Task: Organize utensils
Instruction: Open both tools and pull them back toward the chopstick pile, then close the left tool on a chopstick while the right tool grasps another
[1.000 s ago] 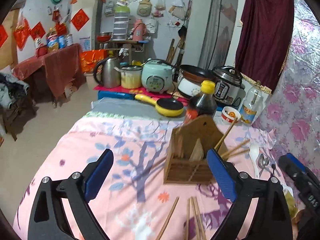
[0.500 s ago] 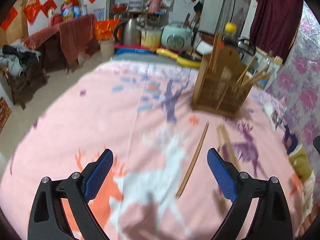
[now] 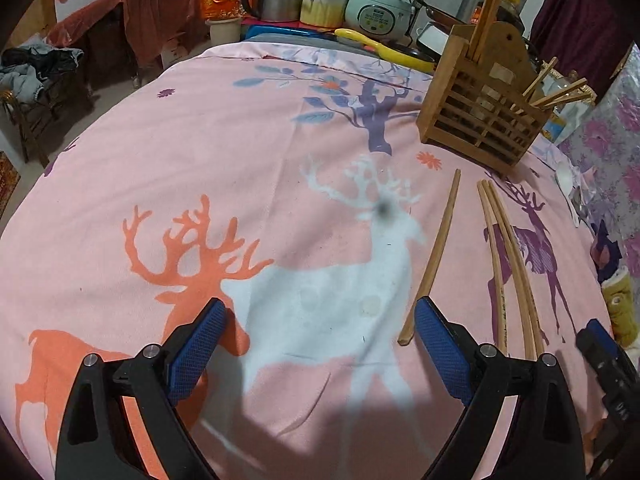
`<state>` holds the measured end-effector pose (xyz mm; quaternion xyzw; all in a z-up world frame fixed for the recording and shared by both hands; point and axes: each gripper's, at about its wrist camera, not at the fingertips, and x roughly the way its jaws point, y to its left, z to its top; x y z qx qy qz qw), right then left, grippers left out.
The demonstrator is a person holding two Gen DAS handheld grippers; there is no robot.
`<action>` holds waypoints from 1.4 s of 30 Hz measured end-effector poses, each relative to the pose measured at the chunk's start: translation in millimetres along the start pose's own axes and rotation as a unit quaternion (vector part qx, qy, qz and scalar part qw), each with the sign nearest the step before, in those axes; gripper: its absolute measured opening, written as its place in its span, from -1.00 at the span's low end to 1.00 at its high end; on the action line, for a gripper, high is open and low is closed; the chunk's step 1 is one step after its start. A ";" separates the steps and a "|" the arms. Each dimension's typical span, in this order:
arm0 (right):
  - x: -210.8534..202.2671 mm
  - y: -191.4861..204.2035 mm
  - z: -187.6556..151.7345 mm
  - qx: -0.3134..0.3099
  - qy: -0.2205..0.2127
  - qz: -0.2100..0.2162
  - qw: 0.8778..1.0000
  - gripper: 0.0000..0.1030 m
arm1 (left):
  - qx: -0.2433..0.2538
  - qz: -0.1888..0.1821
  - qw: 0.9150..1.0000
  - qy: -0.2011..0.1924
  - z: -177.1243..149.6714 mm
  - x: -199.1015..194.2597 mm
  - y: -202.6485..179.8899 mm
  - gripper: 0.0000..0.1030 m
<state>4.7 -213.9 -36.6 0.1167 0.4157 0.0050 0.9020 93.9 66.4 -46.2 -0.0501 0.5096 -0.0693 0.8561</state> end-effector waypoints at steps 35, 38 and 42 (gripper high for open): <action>17.3 15.3 -11.1 -0.063 0.061 -0.006 0.996 -0.71 | 0.015 0.007 1.000 -0.012 -2.6 -3.3 -4.7 0.85; 18.3 12.9 -10.2 -0.057 0.063 -0.004 0.996 -0.64 | 0.042 0.001 0.999 -0.023 -4.7 -7.9 -15.3 0.75; 18.6 8.6 -9.4 -0.044 0.064 0.002 0.997 -0.63 | 0.077 -0.003 0.997 -0.026 -7.5 -8.2 -28.7 0.42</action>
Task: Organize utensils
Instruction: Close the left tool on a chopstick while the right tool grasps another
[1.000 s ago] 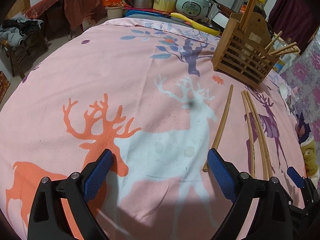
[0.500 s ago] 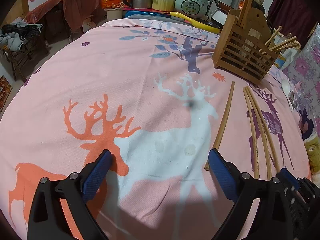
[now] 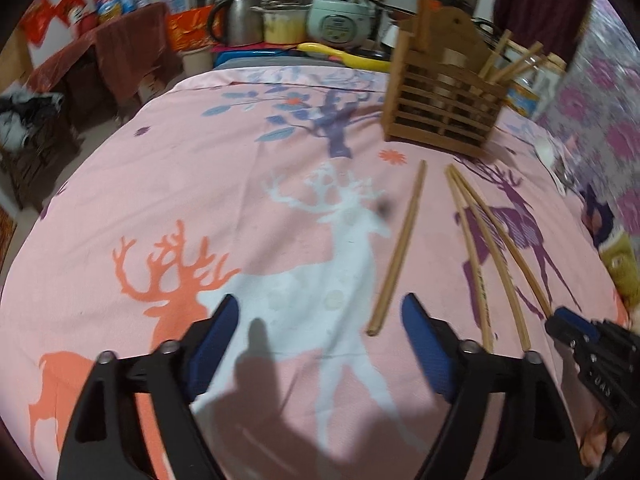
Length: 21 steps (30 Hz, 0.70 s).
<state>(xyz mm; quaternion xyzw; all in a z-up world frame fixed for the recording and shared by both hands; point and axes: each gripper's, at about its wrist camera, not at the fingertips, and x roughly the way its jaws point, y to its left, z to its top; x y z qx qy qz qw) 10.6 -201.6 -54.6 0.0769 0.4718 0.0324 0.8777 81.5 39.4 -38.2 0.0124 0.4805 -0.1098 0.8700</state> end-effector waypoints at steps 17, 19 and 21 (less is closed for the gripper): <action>1.4 -1.4 0.6 0.005 0.000 0.004 1.000 -0.60 | 0.082 -0.017 0.996 0.030 1.6 28.4 -39.8 -0.39; 1.5 -1.6 0.6 0.005 0.000 0.004 1.000 -0.60 | 0.085 -0.010 0.996 0.027 0.2 28.7 -40.1 -0.52; 1.4 -1.4 0.6 0.004 0.000 0.003 1.000 -0.60 | 0.098 -0.014 0.995 0.025 -2.7 26.0 -44.0 -0.85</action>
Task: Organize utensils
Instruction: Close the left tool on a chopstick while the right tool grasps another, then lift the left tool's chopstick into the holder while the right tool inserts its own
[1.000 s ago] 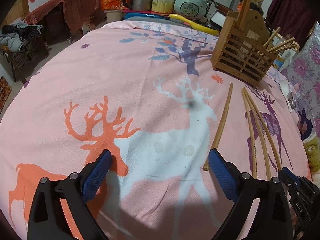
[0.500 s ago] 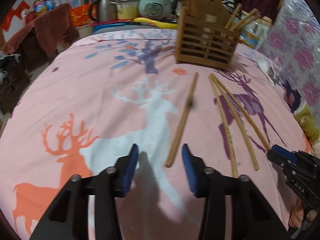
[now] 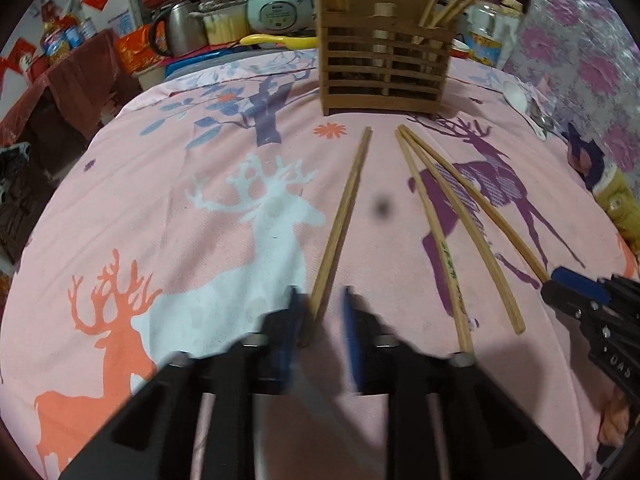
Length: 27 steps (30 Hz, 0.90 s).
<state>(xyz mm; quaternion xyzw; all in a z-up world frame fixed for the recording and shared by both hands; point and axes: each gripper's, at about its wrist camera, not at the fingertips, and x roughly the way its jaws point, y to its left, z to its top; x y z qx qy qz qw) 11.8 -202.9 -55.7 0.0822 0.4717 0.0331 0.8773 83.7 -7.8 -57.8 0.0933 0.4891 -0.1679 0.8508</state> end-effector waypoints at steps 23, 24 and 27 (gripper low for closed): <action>-29.2 7.6 4.4 -0.015 -0.077 0.004 0.997 -0.87 | -0.019 -0.008 0.999 -0.039 -3.3 -30.2 5.0 -0.89; -32.8 7.0 6.0 -0.012 -0.083 0.006 0.996 -0.87 | -0.023 -0.009 0.999 -0.038 -1.5 -32.7 6.6 -0.89; -46.8 6.7 14.1 -0.006 -0.101 0.015 0.995 -0.87 | -0.038 -0.023 0.998 -0.037 7.1 -45.0 10.3 -0.89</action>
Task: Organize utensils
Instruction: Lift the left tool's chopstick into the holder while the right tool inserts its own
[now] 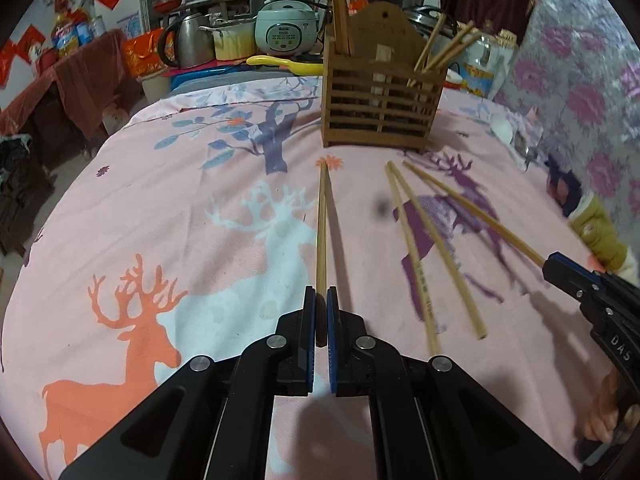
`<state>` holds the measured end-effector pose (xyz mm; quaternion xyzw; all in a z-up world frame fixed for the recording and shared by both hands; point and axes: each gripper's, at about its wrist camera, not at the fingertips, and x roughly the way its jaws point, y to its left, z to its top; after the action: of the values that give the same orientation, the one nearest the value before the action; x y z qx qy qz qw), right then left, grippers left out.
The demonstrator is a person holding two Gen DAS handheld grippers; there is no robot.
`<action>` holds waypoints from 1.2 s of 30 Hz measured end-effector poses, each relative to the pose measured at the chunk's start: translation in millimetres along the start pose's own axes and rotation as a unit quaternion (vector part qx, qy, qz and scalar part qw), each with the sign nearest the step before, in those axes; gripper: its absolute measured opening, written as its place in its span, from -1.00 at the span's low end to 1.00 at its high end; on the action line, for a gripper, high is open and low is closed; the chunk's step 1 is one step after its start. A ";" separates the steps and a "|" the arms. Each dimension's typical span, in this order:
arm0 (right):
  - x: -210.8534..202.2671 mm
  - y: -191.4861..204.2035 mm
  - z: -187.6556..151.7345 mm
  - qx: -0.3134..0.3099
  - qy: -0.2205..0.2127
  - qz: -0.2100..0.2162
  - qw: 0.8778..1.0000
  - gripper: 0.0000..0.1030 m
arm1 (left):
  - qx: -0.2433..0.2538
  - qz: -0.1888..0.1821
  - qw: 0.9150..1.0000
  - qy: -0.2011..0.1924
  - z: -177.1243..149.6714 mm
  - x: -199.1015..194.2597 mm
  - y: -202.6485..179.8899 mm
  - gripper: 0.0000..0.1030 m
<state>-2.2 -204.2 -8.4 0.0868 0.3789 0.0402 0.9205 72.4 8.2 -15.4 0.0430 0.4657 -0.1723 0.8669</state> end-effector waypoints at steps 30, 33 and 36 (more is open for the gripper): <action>-73.0 -0.9 76.6 0.020 -0.108 0.029 0.994 -0.87 | 0.038 -0.017 0.997 -0.071 73.8 -76.9 -50.3 -0.89; -76.9 0.6 92.2 0.015 -0.118 0.028 0.993 -0.87 | 0.046 -0.023 0.996 -0.073 91.2 -79.6 -56.6 -0.89; -79.4 3.6 106.4 0.007 -0.124 0.028 0.992 -0.87 | 0.054 -0.028 0.995 -0.075 108.0 -81.0 -63.8 -0.89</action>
<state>16.3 -225.6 121.4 0.1081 0.2592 0.0527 0.9583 95.3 -56.0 117.4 0.0638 0.3902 -0.2238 0.8908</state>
